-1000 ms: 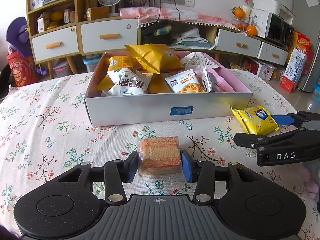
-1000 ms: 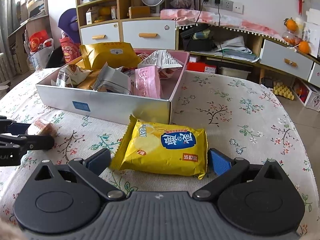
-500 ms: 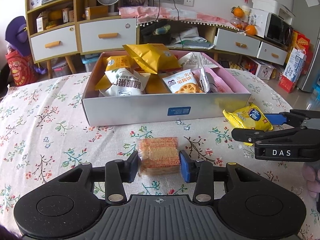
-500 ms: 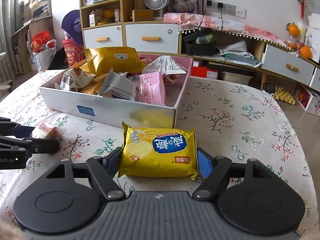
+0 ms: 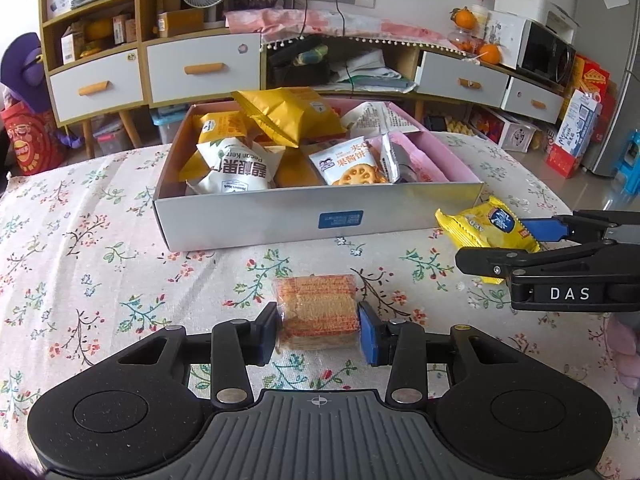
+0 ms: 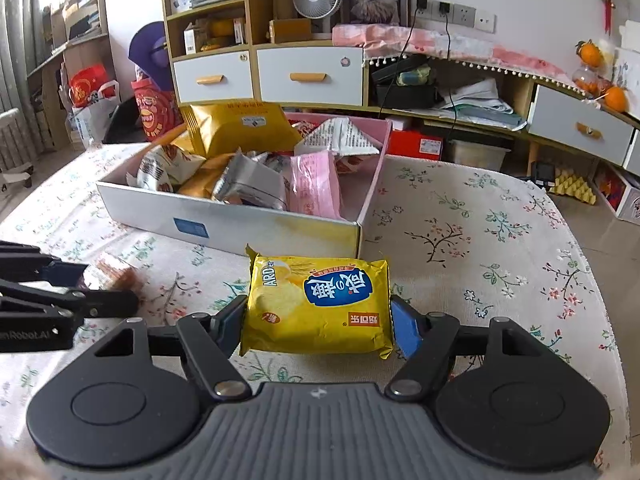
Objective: Organize snacks
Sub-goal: 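Carry the wafer cake and yellow biscuit pack over the box with both tools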
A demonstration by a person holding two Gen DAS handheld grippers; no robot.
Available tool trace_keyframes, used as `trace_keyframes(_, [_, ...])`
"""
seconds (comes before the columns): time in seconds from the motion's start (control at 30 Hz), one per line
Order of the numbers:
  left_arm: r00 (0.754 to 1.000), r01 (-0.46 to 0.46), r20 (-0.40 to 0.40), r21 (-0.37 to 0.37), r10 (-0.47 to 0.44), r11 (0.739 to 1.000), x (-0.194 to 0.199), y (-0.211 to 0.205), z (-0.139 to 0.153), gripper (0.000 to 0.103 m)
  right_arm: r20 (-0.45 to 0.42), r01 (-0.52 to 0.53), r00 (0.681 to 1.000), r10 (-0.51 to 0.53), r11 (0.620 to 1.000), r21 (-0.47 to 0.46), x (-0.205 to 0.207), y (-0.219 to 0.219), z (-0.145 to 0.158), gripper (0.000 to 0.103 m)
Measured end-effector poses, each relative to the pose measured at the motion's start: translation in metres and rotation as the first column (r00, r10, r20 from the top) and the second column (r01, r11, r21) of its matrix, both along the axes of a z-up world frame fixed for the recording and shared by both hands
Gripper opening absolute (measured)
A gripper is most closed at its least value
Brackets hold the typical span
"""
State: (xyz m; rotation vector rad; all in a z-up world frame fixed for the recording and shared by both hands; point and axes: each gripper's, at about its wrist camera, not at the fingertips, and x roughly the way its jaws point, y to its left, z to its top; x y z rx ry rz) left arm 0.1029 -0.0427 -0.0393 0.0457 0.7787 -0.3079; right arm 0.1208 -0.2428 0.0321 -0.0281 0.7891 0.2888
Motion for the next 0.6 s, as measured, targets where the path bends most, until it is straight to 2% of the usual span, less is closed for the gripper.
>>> trace_keyframes(0.33, [0.999,-0.009,0.031,-0.04,0.011,0.999,-0.004,0.004,0.019,0.038,0.026,0.009,1.0,-0.01,0.999,0.032,-0.006,0.003,0.016,0.07])
trace_keyframes(0.6, [0.996,-0.025,0.081,-0.082,0.031,0.996,0.007,0.008,0.037,0.038,0.053,0.075,0.995,-0.082,0.99,0.12,0.005,-0.005,0.033,0.07])
